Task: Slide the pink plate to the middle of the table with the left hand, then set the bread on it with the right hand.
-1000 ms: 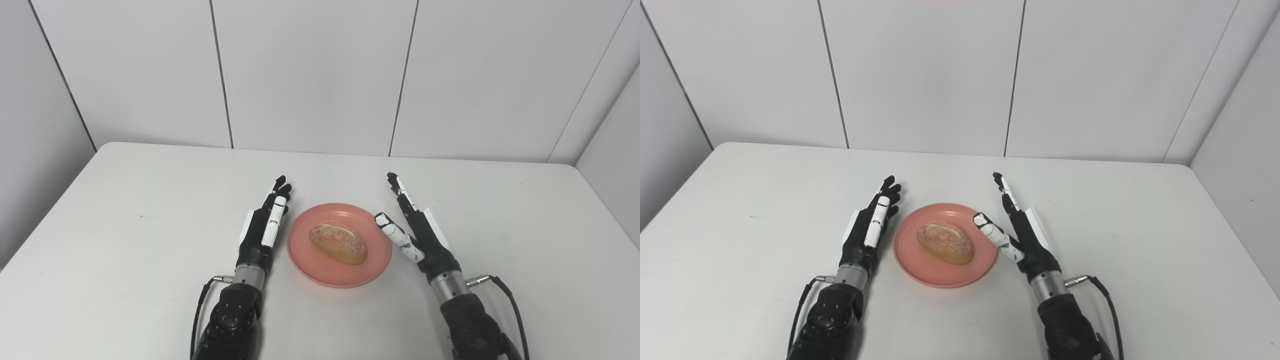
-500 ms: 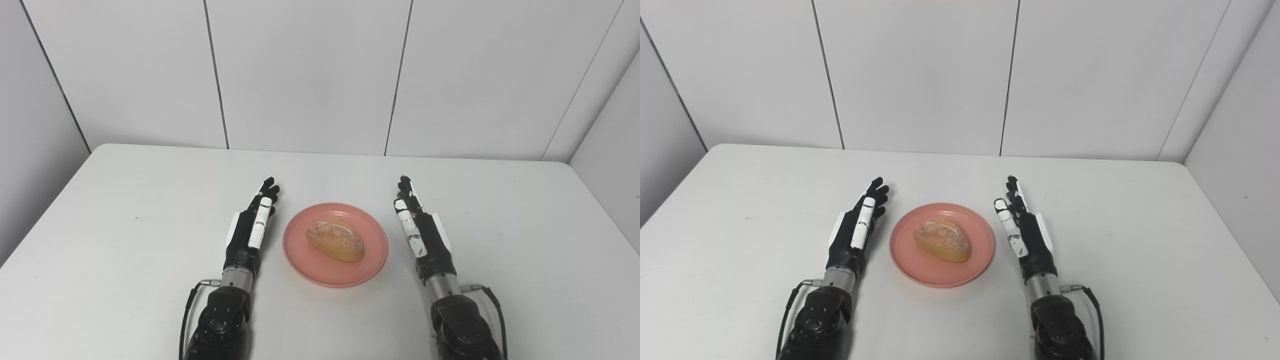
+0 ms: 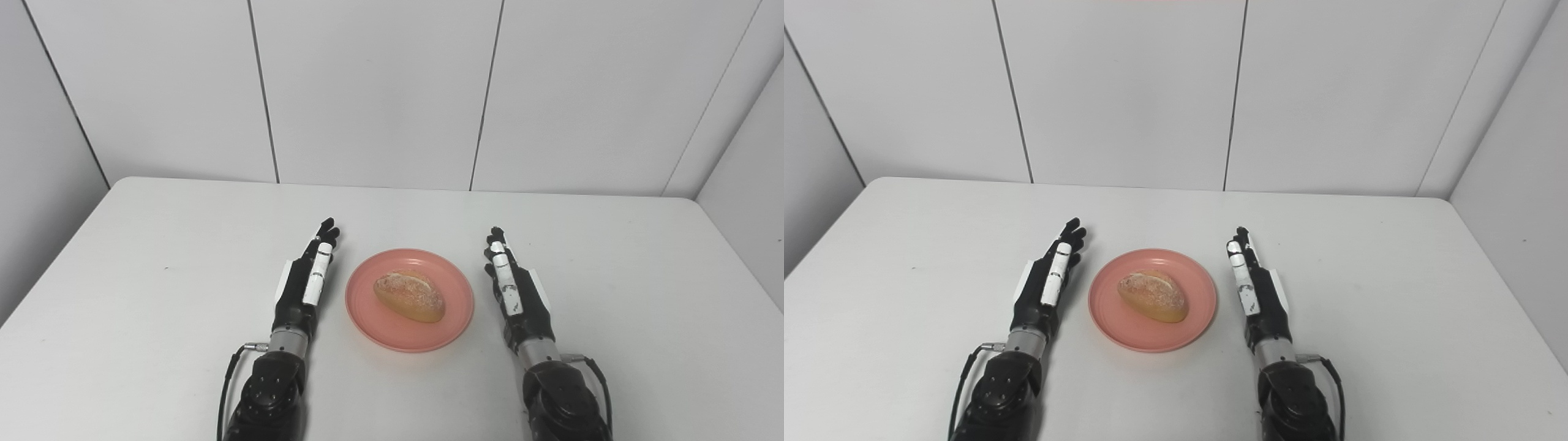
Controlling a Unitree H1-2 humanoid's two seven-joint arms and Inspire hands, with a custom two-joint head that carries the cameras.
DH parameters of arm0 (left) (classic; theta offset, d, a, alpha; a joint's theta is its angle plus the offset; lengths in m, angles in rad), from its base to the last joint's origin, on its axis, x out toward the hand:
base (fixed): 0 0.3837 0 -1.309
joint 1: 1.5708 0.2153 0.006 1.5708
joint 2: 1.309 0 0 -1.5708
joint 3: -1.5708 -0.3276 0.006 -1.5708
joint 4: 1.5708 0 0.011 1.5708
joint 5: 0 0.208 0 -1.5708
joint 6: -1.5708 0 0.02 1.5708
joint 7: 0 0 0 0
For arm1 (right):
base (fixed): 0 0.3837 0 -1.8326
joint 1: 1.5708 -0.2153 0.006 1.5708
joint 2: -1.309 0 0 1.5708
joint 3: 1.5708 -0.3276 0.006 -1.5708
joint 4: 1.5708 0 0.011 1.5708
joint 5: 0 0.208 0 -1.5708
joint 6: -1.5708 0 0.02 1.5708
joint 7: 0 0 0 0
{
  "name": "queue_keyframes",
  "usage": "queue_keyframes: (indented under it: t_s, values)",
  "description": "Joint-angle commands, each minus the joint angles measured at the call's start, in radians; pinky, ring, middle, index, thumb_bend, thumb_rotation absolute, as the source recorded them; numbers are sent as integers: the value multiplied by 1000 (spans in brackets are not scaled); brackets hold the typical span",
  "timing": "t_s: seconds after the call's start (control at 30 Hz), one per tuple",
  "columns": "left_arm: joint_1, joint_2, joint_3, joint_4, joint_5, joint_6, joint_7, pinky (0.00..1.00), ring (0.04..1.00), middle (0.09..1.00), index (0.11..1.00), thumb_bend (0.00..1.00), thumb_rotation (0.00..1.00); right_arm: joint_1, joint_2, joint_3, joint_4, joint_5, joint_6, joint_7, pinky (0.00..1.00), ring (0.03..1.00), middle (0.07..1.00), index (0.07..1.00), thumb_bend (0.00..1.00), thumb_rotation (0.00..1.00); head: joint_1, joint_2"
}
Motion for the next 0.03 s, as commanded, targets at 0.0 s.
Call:
queue_keyframes:
  t_s: [0.0]
  values:
    - [-24, 4, -4, 4, 5, -40, 0, 970, 961, 941, 918, 485, 1000, -30, 14, -12, -40, 29, 4, 9, 1000, 1000, 1000, 1000, 658, 1000, 0, -1]
